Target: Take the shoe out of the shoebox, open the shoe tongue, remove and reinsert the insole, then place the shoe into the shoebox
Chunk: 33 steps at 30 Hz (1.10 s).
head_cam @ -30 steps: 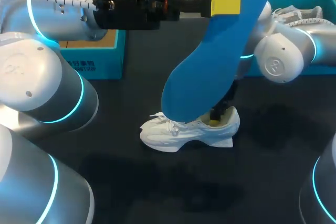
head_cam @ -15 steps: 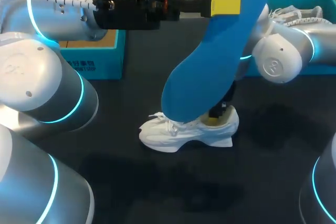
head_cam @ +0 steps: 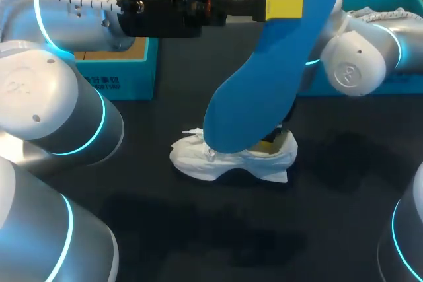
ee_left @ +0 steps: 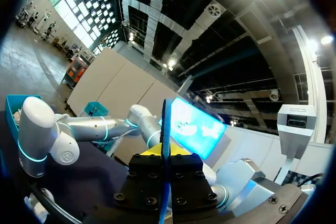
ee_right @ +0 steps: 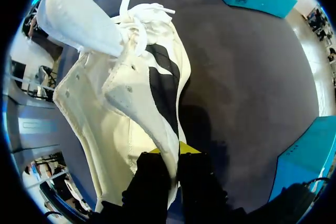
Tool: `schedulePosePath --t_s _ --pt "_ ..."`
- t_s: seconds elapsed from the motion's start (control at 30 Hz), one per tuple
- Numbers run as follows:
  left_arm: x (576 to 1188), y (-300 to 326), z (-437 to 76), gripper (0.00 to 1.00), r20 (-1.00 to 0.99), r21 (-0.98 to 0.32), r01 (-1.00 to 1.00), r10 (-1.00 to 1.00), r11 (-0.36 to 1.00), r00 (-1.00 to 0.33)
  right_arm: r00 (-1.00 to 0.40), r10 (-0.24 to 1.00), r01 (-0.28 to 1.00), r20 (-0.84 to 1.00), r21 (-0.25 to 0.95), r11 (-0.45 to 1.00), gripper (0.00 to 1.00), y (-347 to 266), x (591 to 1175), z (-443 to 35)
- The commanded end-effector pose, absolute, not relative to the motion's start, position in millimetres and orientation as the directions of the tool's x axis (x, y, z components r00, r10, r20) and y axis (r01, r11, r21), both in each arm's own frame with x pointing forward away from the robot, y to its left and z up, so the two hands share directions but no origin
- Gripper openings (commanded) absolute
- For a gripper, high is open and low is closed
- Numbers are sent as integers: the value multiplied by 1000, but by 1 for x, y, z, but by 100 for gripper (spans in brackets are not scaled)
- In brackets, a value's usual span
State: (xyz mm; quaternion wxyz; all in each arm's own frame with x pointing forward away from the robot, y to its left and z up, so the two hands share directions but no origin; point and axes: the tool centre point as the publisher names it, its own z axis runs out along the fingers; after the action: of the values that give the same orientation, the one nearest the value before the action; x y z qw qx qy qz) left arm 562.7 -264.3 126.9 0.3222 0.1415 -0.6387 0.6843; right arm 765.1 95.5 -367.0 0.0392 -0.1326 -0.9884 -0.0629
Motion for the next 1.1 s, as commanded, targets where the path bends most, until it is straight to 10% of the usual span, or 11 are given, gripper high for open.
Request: schedulePosePath --t_s 0.03,0.43,1.1 --pt "562 -264 127 0 606 -783 -622 257 26 -753 -942 324 333 90 108 937 0 91 760 -356" --pt "562 -264 127 0 606 -783 -622 257 26 -753 -777 628 629 45 99 771 0 90 748 -339" --pt "562 -264 127 0 606 -783 -622 257 26 -753 -771 636 636 33 99 766 0 90 747 -338"
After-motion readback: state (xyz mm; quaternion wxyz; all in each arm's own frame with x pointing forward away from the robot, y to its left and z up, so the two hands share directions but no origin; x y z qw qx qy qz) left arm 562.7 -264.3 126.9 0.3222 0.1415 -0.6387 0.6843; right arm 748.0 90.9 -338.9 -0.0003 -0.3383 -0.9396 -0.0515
